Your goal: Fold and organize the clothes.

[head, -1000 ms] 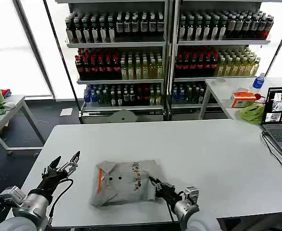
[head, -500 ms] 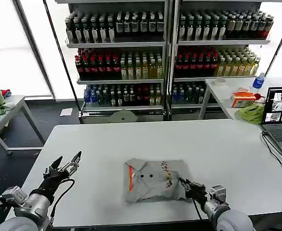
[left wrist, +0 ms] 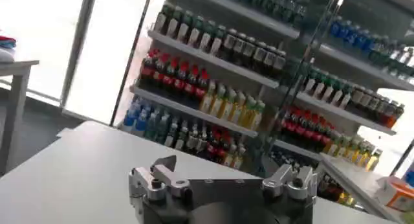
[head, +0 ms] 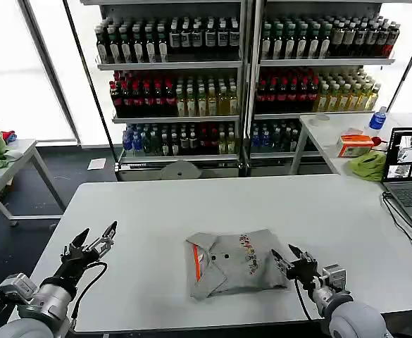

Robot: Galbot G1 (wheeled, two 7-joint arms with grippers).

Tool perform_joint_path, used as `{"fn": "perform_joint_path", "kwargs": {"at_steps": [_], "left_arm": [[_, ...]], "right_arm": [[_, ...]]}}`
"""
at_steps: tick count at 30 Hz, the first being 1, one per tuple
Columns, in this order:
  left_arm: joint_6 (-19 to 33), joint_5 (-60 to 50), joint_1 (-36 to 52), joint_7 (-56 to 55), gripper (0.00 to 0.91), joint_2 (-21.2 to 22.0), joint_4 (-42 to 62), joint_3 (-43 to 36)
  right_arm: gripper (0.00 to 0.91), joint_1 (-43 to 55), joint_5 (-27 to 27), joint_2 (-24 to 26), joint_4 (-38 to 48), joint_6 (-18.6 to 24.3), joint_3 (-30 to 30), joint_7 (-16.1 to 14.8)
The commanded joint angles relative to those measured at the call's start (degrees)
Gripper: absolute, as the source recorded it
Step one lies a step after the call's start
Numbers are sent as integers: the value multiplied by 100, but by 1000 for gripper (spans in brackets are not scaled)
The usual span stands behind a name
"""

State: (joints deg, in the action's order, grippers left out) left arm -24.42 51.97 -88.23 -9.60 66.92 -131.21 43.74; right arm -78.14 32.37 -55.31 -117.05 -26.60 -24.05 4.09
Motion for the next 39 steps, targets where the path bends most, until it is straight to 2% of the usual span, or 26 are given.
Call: {"fn": "perform_joint_path", "kwargs": {"at_steps": [1,4,7,9,11,15,17,21,25,28,31,34,39], "left_arm": [[-2,-17,-36,-15,907,26,-45,-10],[0,-15,-85,-4,907,23,-75,15],[3,-16,-100,-5,907,35,-70,37],[7,-15,-107,-2,907,53,-69,47],[13,-16,-121,2,907,68,-58,52],[26,-18,-159,19,907,98,-42,86],[30,-16,-177,25,907,103,-31,95],[31,-15,-173,29,907,96,-3,99],[32,-17,-140,25,907,105,15,55],[29,-22,-120,16,907,109,4,25],[29,-18,-123,19,907,77,-14,54],[33,-12,-133,33,907,46,-23,98],[171,-221,-180,219,907,51,7,144]], "right_arm": [[907,294,-225,-374,-139,537,353,-4],[907,564,-407,-584,-85,548,782,1],[907,770,-876,-809,202,361,1136,293],[907,839,-1124,-915,410,397,1382,335],[907,860,-1194,-965,536,413,1554,352],[907,923,-1208,-1101,907,266,1699,727],[907,889,-1238,-1090,955,250,1739,768],[907,797,-1373,-1043,834,-356,1728,1135],[907,723,-1595,-947,652,-628,1678,1154],[907,678,-1482,-955,298,-291,1574,1046],[907,651,-1315,-955,-77,422,1405,905],[907,618,-1140,-880,-446,960,1175,757],[907,337,-1240,-743,-802,1517,610,419]]}}
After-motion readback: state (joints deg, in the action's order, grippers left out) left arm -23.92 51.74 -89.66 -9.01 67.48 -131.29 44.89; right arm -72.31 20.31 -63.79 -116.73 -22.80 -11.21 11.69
